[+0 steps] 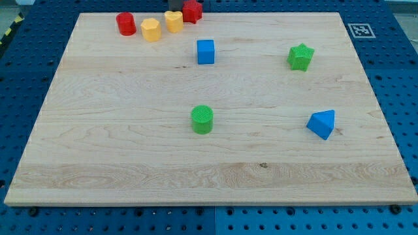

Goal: Move the red star closer to blue cube

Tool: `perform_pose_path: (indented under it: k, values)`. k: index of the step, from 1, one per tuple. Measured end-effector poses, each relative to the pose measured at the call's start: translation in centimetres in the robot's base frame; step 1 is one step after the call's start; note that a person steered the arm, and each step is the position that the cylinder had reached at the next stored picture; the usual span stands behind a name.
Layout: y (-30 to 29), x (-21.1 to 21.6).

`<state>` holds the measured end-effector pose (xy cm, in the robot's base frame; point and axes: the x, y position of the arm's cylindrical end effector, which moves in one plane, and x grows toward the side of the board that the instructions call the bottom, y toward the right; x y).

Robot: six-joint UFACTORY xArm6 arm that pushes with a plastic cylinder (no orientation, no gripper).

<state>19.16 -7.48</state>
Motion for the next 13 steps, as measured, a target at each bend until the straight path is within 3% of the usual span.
perform_pose_path:
  k: [2, 5, 6, 7, 10, 12, 13]
  values:
    - [4.8, 0.5]
    - [18.9, 6.3]
    - [23.6, 5.8]
    - [24.5, 1.9]
    - [19.8, 0.0]
    - [12.0, 0.3]
    - [11.9, 1.5]
